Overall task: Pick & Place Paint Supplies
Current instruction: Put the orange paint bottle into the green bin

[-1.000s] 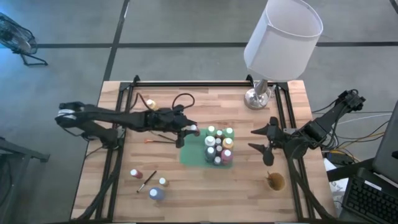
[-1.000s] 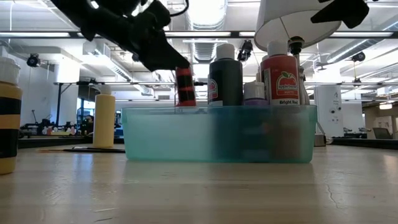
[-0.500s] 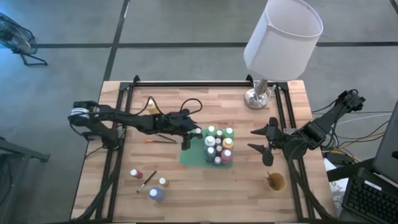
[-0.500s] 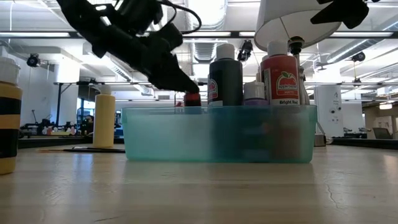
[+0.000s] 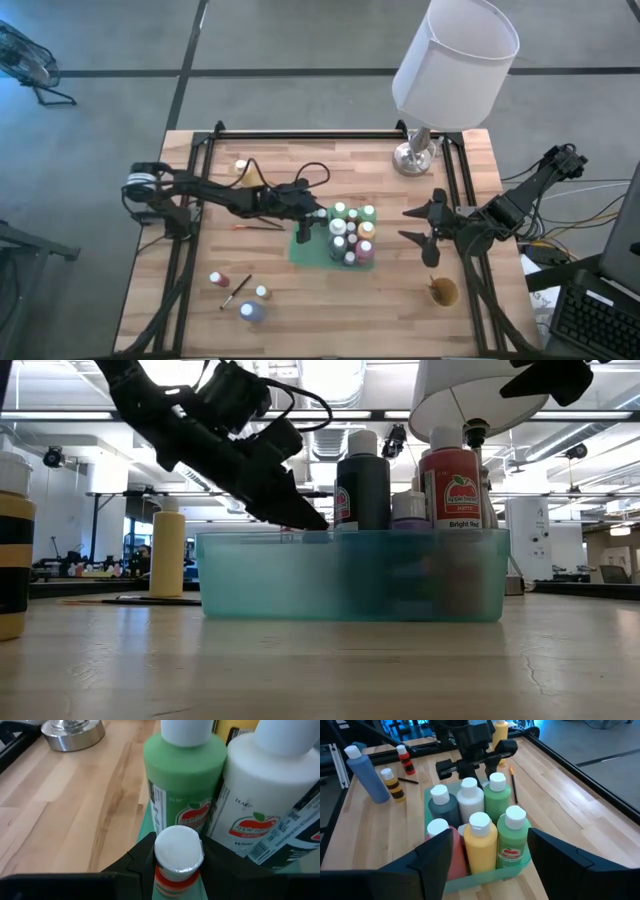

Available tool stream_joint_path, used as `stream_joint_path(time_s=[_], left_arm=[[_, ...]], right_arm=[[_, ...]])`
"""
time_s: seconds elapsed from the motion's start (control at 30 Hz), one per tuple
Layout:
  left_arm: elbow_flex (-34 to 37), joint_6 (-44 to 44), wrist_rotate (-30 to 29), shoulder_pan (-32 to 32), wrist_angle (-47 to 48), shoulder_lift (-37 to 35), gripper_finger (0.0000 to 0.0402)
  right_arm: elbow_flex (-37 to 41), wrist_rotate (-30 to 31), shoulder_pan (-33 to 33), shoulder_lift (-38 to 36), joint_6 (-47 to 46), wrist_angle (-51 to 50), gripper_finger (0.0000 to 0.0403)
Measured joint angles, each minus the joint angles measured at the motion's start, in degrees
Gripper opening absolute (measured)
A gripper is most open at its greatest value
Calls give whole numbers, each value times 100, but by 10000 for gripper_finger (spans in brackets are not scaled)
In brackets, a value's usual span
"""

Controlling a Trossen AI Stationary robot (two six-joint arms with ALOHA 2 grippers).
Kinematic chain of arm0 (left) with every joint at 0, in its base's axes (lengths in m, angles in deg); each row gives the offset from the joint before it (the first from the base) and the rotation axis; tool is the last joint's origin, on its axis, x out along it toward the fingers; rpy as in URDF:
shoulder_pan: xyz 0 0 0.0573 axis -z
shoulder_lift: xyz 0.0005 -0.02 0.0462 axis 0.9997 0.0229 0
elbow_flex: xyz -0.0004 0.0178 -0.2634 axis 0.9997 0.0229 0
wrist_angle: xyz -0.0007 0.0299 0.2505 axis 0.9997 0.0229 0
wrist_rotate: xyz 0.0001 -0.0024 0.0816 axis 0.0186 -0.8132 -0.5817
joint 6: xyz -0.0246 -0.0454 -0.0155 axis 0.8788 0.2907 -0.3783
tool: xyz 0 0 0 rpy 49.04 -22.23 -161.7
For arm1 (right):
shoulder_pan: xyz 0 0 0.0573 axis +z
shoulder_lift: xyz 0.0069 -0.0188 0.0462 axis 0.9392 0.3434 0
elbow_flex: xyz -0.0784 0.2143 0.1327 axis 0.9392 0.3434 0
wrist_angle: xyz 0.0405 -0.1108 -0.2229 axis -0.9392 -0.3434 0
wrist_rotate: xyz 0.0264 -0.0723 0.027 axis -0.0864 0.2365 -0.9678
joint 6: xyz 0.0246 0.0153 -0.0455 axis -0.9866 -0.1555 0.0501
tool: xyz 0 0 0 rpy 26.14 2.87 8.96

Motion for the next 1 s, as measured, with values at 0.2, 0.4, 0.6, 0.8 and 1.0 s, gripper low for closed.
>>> stream_joint_path(time_s=[0.2, 0.4, 0.6, 0.8, 1.0], left_arm=[[-153, 2, 0, 0, -50, 227, 126], [-247, -7, 3, -3, -11, 355, 126], [-249, 5, 3, -3, 29, 351, 126], [-279, 37, 13, -7, 92, 342, 138], [-483, 32, 123, -7, 313, 342, 192]], right_arm=[[0, 0, 0, 0, -2, 0, 265], [0, -3, 0, 0, -4, 4, 272], [0, -5, 0, 4, -4, 0, 259], [0, -44, 0, 4, -19, 0, 244], [0, -46, 0, 4, -19, 0, 250]])
